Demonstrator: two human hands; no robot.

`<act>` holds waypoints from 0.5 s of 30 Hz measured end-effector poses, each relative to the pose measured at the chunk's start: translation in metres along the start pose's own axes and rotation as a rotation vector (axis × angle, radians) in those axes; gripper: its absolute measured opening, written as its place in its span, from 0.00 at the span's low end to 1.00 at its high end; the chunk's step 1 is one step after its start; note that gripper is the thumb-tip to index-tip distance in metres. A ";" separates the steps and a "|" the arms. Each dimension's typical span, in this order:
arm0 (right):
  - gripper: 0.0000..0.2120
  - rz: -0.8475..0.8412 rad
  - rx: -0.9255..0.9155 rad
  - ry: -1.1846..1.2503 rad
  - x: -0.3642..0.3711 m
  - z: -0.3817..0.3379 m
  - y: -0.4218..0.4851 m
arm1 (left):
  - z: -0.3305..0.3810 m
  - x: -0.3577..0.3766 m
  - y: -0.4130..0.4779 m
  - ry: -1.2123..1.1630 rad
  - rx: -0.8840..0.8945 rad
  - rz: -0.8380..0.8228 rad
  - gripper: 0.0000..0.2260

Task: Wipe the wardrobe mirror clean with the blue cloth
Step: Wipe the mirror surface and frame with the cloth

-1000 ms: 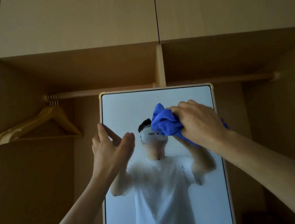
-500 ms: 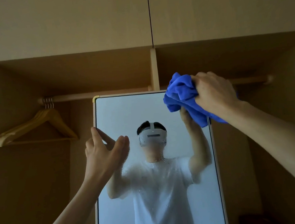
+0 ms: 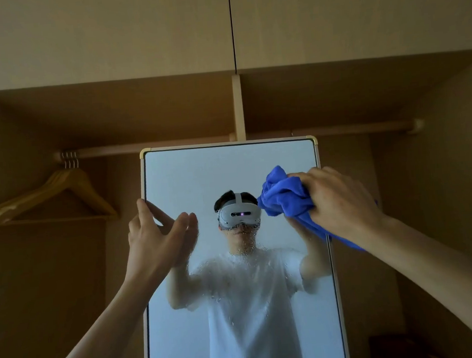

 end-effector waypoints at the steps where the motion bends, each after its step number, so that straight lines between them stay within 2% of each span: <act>1: 0.08 0.010 0.040 -0.003 0.000 0.005 0.002 | 0.000 -0.001 0.000 0.000 -0.003 -0.005 0.44; 3: 0.04 0.084 0.174 0.021 -0.003 0.023 0.006 | 0.001 -0.002 0.001 0.002 -0.004 -0.017 0.44; 6: 0.16 0.241 0.411 0.097 -0.010 0.061 0.007 | 0.000 -0.004 0.001 0.000 -0.002 -0.040 0.43; 8: 0.18 0.275 0.508 0.154 -0.010 0.080 0.008 | -0.001 -0.005 0.001 -0.004 0.000 -0.049 0.42; 12: 0.17 0.364 0.587 0.194 -0.015 0.092 0.010 | -0.003 -0.009 0.007 -0.030 -0.002 -0.045 0.41; 15: 0.18 0.409 0.580 0.170 -0.015 0.086 0.016 | -0.005 -0.008 0.013 -0.029 -0.004 -0.038 0.41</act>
Point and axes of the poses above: each hand's wrist, its own y-axis towards the middle knuckle, its own x-axis out of the palm, z = x × y, the point moved 9 cm from there along y, towards the middle knuckle, and after that the axes turned 2 degrees about -x, right-handed, at the moved point
